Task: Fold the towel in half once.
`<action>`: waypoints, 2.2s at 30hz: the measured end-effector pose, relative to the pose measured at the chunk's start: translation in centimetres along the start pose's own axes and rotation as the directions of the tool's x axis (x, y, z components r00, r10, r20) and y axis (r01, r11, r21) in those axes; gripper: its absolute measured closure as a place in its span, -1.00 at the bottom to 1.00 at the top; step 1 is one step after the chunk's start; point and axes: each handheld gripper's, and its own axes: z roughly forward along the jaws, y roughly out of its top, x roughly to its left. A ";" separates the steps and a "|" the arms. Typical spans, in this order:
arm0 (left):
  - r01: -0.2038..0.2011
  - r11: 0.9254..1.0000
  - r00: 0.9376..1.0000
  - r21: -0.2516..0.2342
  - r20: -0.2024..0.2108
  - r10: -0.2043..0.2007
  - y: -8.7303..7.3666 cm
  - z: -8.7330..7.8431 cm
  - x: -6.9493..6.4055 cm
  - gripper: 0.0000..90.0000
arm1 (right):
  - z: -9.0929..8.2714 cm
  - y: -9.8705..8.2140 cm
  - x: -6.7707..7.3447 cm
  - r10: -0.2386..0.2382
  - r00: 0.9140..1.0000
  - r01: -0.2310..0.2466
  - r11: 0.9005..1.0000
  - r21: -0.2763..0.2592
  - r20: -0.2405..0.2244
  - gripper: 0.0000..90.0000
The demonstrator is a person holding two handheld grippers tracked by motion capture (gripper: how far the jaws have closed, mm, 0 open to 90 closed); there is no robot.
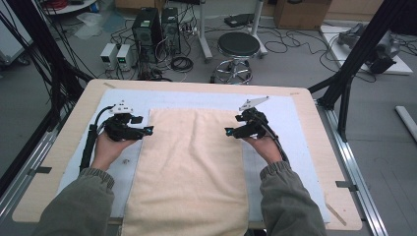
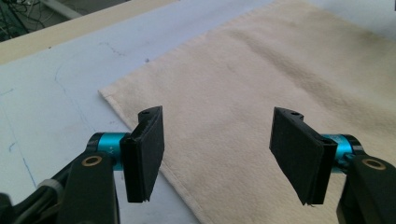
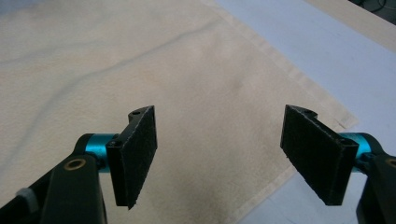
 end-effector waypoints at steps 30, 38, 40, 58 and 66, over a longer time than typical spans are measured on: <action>0.062 0.985 0.994 0.163 -0.098 -0.046 -2.1 4.4 -0.1 0.47 | 2.5 -3.2 -0.7 0.065 0.996 -0.071 0.992 0.102 0.058 0.48; 0.053 0.984 0.996 0.169 -0.077 -0.041 -2.1 4.3 -0.4 0.82 | 2.6 -3.0 -0.4 0.075 0.997 -0.077 0.990 0.117 0.022 0.83; 0.052 0.984 0.997 0.172 -0.072 -0.040 -2.1 4.3 -0.3 0.86 | 2.5 -3.0 -0.5 0.078 0.997 -0.079 0.991 0.112 0.012 0.84; 0.012 0.995 0.999 0.100 -0.044 -0.007 -1.0 1.0 -0.6 0.89 | -0.7 -1.8 0.6 0.029 0.999 -0.029 0.999 0.041 -0.012 0.86; -0.025 0.998 1.000 0.051 -0.014 0.025 -0.5 -1.5 -1.4 0.90 | -2.9 -1.4 1.9 -0.007 0.999 0.007 1.000 0.017 -0.046 0.86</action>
